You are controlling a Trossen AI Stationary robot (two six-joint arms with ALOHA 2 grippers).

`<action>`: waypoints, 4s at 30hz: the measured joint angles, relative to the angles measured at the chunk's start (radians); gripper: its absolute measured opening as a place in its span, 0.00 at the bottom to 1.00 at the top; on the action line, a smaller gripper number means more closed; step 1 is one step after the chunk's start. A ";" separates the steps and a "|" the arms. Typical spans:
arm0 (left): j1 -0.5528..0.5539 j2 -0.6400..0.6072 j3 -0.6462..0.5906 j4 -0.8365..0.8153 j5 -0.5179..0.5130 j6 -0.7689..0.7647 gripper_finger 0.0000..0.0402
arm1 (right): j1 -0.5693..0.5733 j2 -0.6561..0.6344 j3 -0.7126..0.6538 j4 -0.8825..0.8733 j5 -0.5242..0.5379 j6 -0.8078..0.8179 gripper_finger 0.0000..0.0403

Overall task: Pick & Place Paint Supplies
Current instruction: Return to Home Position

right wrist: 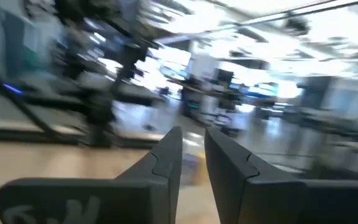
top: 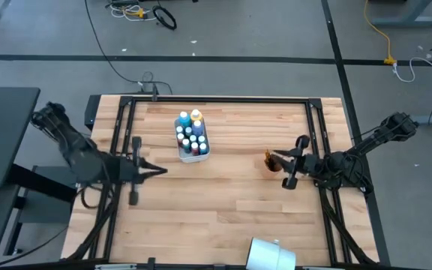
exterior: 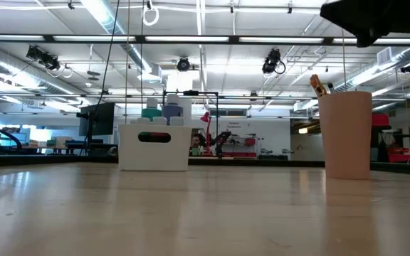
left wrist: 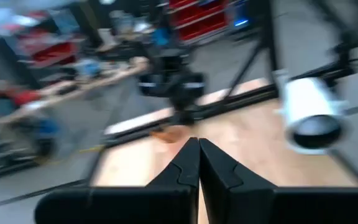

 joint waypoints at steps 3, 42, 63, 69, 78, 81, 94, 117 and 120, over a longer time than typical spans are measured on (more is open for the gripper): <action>0.036 -0.090 -0.089 0.040 0.190 0.002 0.03 | 0.000 0.000 0.000 0.002 0.101 -0.073 0.18; 0.577 -0.704 -1.014 0.686 0.691 0.085 0.05 | -0.001 -0.524 0.000 -0.708 -0.091 0.037 0.15; 0.728 -0.734 -1.097 0.720 0.725 0.039 0.05 | 0.000 -0.817 0.005 -1.209 -0.133 0.248 0.15; 0.747 -0.834 -1.097 0.673 0.686 0.063 0.05 | 0.000 -0.818 0.019 -1.246 -0.191 0.294 0.15; 0.748 -0.904 -1.098 0.578 0.928 0.027 0.05 | -0.001 -0.817 -0.014 -1.118 -0.489 0.267 0.15; 0.748 -0.903 -1.098 0.547 0.952 0.047 0.05 | 0.000 -0.818 -0.071 -1.022 -0.573 0.224 0.15; 0.748 -0.903 -1.098 0.455 0.933 0.058 0.05 | -0.001 -0.817 -0.118 -1.034 -0.683 0.368 0.15; 0.748 -0.902 -1.099 0.457 0.927 0.056 0.05 | -0.001 -0.817 -0.118 -1.031 -0.693 0.383 0.15; 0.748 -0.902 -1.099 0.457 0.927 0.057 0.05 | -0.001 -0.817 -0.118 -1.031 -0.693 0.383 0.15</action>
